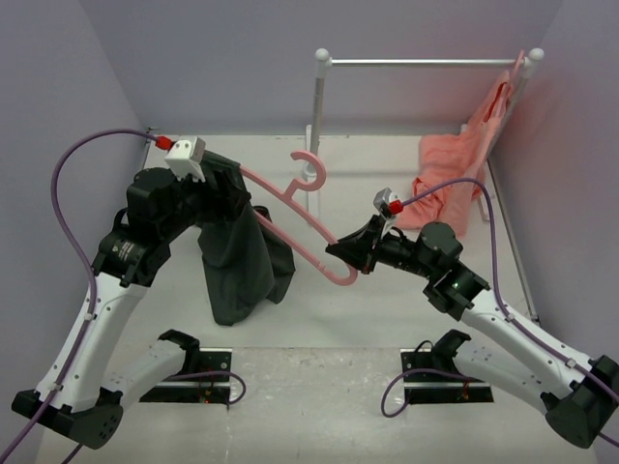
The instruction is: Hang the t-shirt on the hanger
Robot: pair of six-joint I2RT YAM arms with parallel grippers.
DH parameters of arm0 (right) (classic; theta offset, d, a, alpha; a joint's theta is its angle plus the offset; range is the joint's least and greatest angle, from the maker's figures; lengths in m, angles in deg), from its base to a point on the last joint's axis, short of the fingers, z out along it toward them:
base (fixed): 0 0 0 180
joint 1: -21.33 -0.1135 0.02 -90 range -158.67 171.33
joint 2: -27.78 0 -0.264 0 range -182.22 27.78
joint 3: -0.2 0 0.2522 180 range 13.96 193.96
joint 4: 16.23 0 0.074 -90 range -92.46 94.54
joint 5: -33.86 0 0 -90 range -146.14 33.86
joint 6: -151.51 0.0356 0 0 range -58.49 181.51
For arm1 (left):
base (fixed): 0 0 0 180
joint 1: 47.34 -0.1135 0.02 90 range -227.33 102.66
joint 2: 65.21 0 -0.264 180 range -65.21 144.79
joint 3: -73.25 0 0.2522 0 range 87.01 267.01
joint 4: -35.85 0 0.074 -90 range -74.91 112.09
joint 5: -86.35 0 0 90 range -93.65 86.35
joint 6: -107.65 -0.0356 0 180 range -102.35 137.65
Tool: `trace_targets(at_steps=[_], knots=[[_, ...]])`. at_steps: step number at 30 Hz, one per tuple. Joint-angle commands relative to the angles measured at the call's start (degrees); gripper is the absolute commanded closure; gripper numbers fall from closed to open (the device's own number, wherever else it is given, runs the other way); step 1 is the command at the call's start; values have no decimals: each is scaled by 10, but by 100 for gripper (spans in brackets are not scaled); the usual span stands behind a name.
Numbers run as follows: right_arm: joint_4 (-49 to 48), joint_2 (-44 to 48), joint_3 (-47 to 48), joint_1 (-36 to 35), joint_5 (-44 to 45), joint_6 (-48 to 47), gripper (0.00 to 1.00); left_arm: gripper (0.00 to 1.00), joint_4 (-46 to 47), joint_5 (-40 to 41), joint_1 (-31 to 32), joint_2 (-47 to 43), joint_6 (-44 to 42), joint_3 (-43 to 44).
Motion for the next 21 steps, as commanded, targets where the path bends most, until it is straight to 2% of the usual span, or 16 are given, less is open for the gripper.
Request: trace_targets(at_steps=[1,3,5,6,7,9,11,12,13,16,21], knots=[[-32,2,44,-11,3,-1,100,15,41,-12,3,9,18,-6],[-23,0,51,-14,6,-6,100,13,57,-21,3,12,26,-12],[-14,-2,57,-16,3,-10,100,15,70,-20,3,13,29,-18],[-13,-2,58,-17,0,-11,100,17,73,-11,3,17,28,-19],[-13,0,58,-19,-2,-10,100,23,72,-3,3,23,27,-18],[-14,3,58,-22,-5,-11,100,49,69,8,3,31,26,-16],[-8,4,60,-22,2,-17,100,83,68,9,3,36,27,-15],[3,-1,63,-22,6,-20,100,96,69,4,3,38,25,-11],[11,-6,65,-22,11,-25,100,100,69,-4,3,40,22,-8],[66,-38,85,-22,31,-62,100,100,45,-49,3,49,-10,27],[133,-53,78,-20,39,-87,100,100,-91,-79,3,84,-88,151]])
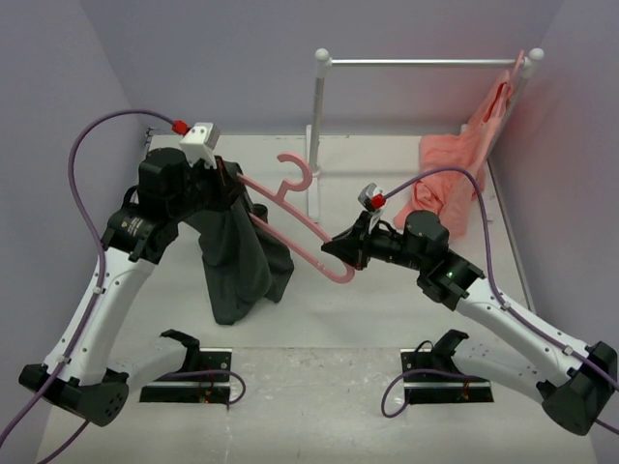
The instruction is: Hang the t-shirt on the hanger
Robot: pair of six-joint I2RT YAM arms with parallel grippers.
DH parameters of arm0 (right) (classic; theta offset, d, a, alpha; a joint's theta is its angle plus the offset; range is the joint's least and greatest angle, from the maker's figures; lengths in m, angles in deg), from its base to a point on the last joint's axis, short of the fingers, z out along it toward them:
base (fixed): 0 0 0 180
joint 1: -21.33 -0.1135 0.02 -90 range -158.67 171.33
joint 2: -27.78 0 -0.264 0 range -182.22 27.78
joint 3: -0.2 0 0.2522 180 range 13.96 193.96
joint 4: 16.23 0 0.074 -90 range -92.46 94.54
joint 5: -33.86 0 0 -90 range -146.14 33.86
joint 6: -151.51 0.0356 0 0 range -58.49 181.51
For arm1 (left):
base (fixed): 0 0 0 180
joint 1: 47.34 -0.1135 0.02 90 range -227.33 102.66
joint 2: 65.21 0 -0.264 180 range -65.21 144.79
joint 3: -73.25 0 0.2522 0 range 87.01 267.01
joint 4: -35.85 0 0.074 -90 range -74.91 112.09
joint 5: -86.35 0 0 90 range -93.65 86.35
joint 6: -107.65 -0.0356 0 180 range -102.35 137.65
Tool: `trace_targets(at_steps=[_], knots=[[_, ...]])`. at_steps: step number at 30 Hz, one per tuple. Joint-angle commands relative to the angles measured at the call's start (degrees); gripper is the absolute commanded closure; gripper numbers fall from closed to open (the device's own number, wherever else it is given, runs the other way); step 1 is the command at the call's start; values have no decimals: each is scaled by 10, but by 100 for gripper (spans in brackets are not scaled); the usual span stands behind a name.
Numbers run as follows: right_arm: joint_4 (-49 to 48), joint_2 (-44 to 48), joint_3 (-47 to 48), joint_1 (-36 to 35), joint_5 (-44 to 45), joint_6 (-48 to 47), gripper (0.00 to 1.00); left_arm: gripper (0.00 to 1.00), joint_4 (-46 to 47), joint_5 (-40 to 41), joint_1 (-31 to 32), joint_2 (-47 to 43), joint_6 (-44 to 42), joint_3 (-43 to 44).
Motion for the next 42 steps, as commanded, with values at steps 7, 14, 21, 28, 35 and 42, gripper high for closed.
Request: trace_targets(at_steps=[7,14,21,28,35,42], knots=[[66,-27,28,14,-127,-65,100,100,-157,-153,6,40,-148,126],[153,-41,63,90,-337,-164,100,100,-166,-188,118,19,-188,80],[167,-53,70,113,-293,-230,100,100,-177,-180,184,25,-204,78],[-39,-45,11,118,-272,-109,100,100,-191,-119,196,53,-204,100],[-331,13,-138,118,-167,37,100,30,-209,64,197,78,-173,201],[-296,24,-150,133,-180,-15,100,0,-126,158,196,48,-202,279]])
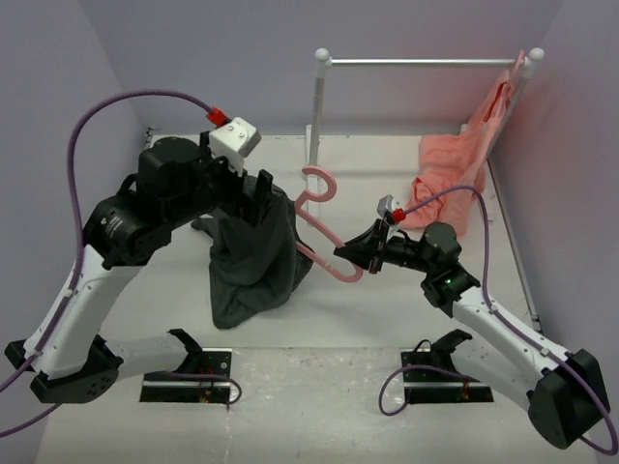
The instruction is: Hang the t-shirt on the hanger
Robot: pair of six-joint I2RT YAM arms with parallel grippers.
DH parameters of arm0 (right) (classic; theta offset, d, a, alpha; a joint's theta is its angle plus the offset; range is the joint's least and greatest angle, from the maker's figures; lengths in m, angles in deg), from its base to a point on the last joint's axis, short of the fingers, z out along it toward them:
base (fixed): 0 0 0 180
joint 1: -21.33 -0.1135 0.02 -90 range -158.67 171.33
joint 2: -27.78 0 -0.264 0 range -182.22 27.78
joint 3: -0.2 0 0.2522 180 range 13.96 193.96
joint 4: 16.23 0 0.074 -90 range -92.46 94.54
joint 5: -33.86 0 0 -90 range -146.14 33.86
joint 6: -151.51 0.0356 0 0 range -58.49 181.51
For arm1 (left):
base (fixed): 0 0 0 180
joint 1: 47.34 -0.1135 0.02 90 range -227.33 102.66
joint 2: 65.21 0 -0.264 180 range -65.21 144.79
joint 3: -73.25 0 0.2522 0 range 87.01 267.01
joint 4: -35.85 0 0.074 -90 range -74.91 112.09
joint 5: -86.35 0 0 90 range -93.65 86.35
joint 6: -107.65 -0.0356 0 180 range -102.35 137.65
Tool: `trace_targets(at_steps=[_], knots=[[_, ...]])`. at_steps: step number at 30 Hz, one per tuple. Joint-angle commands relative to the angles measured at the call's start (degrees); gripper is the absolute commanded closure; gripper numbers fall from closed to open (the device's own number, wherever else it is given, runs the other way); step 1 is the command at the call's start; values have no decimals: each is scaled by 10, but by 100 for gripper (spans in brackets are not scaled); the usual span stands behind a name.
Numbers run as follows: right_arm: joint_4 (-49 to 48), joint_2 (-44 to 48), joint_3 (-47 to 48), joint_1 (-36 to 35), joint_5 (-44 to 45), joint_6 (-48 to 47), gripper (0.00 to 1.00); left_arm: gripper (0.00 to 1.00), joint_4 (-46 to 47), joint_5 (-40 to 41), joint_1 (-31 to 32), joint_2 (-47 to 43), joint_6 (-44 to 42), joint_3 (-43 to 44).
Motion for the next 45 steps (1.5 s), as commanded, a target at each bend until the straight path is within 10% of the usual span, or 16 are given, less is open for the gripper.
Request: trace_targets(at_steps=[1,7,10,14,31,35,45], knots=[[-82,17,3,17,-4,-23,100,0,66,91,1,-31,-33,38],[79,-2,60,91,-202,-195,100,0,129,-137,2,-62,-330,-89],[290,-25,137,114,-225,-363,100,1,69,-232,2,-34,-356,-47],[339,-55,167,137,-272,-431,100,12,16,-311,2,-26,-355,-50],[562,-71,260,148,-386,-736,100,46,60,-284,3,-106,-302,-203],[564,-64,278,148,-379,-731,100,100,48,-317,3,-82,-300,-197],[516,-91,275,154,-390,-652,88,100,128,-231,3,-90,-281,-224]])
